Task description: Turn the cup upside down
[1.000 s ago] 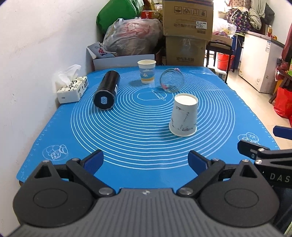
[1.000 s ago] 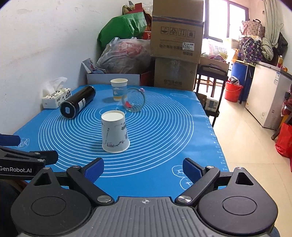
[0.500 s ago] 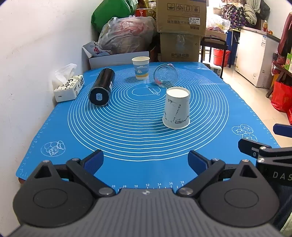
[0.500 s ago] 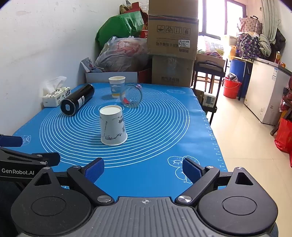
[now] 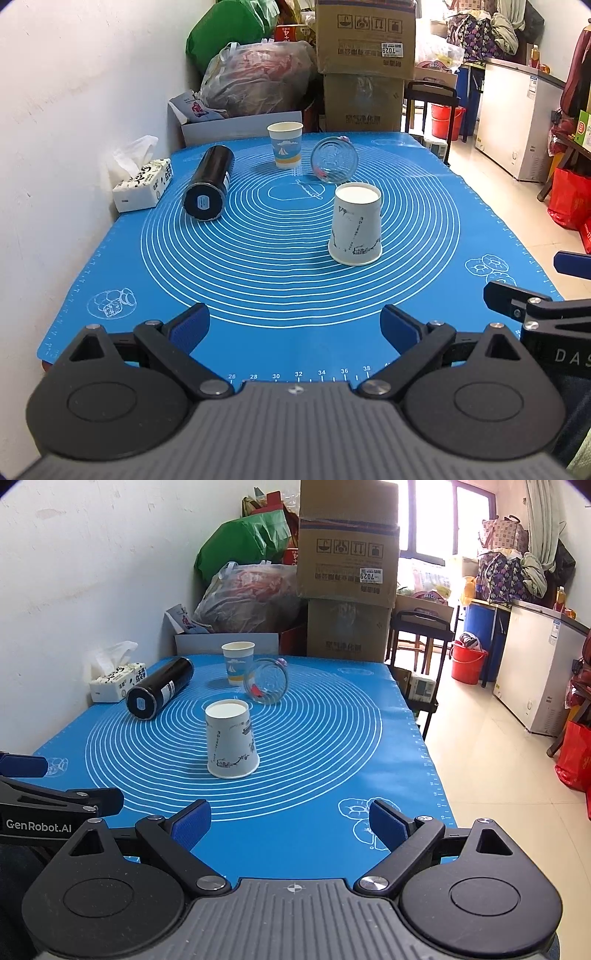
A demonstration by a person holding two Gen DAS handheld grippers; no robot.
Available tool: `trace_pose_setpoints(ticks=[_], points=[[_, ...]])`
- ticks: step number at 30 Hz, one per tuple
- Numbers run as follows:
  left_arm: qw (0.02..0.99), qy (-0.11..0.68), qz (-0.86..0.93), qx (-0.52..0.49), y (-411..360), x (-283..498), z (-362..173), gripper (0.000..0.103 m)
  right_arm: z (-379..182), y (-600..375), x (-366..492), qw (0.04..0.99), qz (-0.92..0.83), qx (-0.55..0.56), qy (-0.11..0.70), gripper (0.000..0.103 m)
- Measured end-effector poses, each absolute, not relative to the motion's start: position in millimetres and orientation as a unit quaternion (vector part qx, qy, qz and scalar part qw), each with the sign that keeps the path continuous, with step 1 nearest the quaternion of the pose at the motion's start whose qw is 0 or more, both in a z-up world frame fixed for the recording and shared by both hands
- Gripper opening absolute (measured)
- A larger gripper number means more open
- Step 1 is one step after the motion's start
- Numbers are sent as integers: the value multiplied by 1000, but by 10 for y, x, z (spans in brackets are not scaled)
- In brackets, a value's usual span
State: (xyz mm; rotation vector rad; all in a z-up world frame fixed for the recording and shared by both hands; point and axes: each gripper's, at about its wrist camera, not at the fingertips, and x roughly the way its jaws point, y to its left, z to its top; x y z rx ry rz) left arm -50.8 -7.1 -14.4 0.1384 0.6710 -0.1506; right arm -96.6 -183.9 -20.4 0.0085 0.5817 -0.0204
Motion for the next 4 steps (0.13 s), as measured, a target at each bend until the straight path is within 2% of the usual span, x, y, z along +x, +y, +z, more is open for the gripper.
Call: trace_pose_setpoints(ticks=[4], points=[[940, 327, -73, 68, -78, -515, -135, 98, -197, -1835, -978, 958, -10, 4, 286, 94]])
